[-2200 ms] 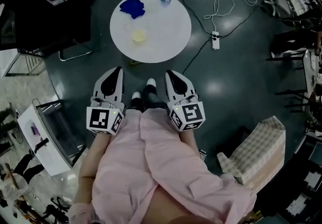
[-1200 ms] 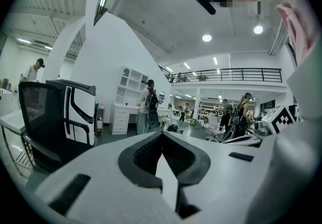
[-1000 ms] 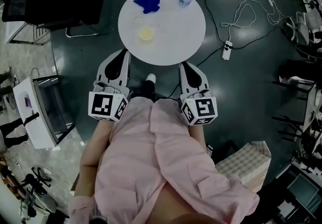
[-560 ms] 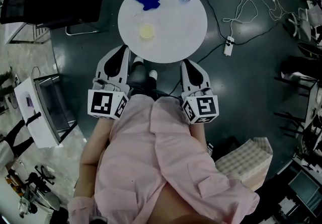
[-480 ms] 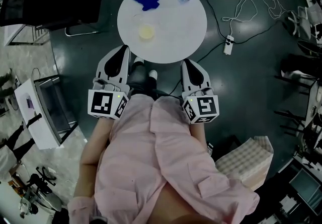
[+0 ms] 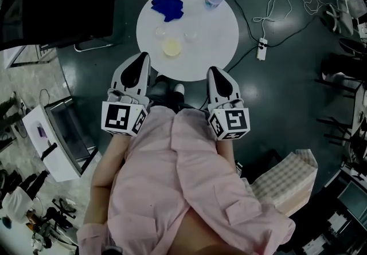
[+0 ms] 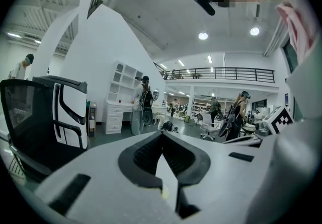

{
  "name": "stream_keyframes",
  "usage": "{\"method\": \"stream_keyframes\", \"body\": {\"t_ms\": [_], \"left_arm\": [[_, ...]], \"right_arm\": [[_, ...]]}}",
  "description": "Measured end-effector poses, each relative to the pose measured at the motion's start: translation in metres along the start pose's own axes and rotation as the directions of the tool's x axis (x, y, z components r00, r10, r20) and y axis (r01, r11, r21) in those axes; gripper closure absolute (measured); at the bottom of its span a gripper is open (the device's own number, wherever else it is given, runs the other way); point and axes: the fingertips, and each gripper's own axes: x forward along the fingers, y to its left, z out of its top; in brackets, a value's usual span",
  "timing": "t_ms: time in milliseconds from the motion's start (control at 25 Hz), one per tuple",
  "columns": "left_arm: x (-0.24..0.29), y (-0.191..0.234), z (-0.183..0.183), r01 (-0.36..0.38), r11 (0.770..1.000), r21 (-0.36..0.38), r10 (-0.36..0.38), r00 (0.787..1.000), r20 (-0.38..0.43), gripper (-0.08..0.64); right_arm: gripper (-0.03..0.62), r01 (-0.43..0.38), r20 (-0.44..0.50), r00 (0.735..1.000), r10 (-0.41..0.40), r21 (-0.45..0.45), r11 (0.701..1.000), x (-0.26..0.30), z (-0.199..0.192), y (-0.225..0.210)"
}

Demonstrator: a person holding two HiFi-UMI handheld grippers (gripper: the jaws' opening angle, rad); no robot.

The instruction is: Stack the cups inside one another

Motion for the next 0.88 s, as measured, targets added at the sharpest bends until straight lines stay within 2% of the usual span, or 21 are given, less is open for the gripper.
{"method": "stream_keyframes", "body": {"t_ms": [360,880], "left_arm": [[0.025,0.035,0.015,0.066,0.998,0.020,-0.065,0.998,-0.026,0.551],[0.032,0.052,-0.007,0.152,0.988,-0.016,-0.153,0.984,-0.087,0.551]], "right_arm": [[0.560,0.053,0.008,0.999,-0.053,0.043,0.998,0.036,0.016,0.012],[0.560,0.123,-0.022,0.992,-0.122,0.067,0.990,0.055,0.008,0.024]]}}
